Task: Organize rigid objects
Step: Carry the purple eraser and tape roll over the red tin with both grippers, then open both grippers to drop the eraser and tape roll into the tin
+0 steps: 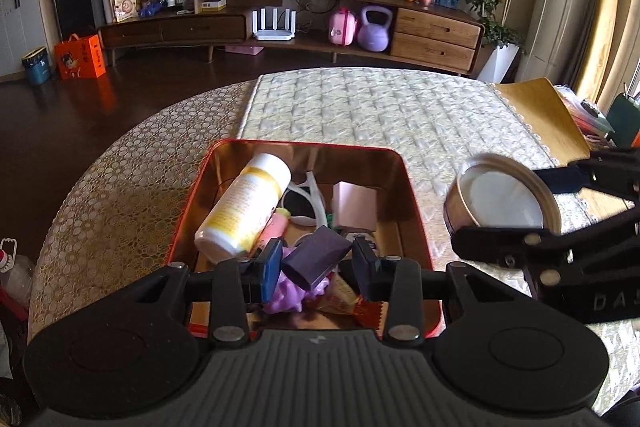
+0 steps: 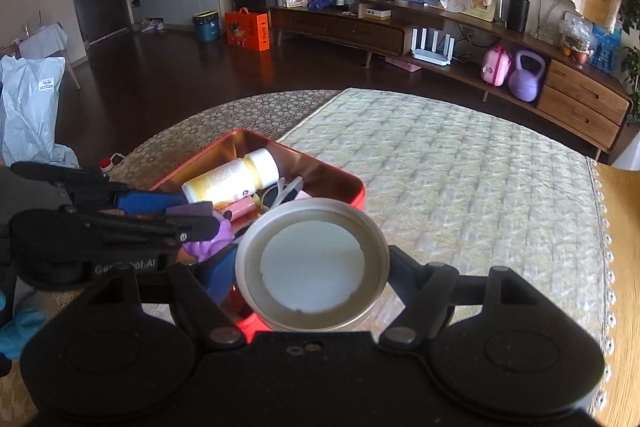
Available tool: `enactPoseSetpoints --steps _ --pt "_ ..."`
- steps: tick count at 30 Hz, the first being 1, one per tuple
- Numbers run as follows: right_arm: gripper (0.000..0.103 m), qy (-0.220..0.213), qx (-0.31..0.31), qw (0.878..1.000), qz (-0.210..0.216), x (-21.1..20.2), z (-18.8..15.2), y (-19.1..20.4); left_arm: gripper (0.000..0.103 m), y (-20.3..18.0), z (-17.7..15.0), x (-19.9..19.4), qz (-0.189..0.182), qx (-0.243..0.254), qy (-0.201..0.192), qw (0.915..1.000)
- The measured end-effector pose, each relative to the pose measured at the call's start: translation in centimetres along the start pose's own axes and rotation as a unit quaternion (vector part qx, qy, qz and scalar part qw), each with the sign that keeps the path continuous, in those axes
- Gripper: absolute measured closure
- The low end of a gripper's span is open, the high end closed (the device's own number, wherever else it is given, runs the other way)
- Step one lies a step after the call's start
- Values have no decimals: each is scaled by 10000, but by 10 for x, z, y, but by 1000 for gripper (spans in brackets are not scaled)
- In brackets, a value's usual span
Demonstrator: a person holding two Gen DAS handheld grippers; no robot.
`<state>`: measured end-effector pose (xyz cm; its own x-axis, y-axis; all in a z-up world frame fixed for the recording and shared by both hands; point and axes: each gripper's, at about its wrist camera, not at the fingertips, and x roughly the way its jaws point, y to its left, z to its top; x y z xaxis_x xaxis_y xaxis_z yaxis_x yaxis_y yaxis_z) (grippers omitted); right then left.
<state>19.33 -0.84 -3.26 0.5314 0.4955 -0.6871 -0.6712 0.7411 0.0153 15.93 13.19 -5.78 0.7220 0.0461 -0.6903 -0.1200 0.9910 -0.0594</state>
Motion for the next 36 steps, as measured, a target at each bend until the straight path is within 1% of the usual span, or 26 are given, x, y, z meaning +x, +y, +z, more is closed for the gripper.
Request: enactPoseSetpoints --steps 8,13,18,26,31,36 --pt "26 60 -331 9994 -17 48 28 11 66 8 -4 15 111 -15 83 9999" --pt "26 201 -210 9995 145 74 38 17 66 12 -4 26 166 -31 118 9998" --pt "26 460 -33 9987 211 98 41 20 66 14 -3 32 144 -25 0 9999" --pt "26 686 44 9976 70 121 41 20 66 9 -1 44 188 -1 57 9998" --pt "26 742 151 9971 60 127 39 19 66 8 2 50 209 -33 70 9998" --pt "26 707 252 9971 84 125 38 16 66 12 3 53 228 -100 87 9997"
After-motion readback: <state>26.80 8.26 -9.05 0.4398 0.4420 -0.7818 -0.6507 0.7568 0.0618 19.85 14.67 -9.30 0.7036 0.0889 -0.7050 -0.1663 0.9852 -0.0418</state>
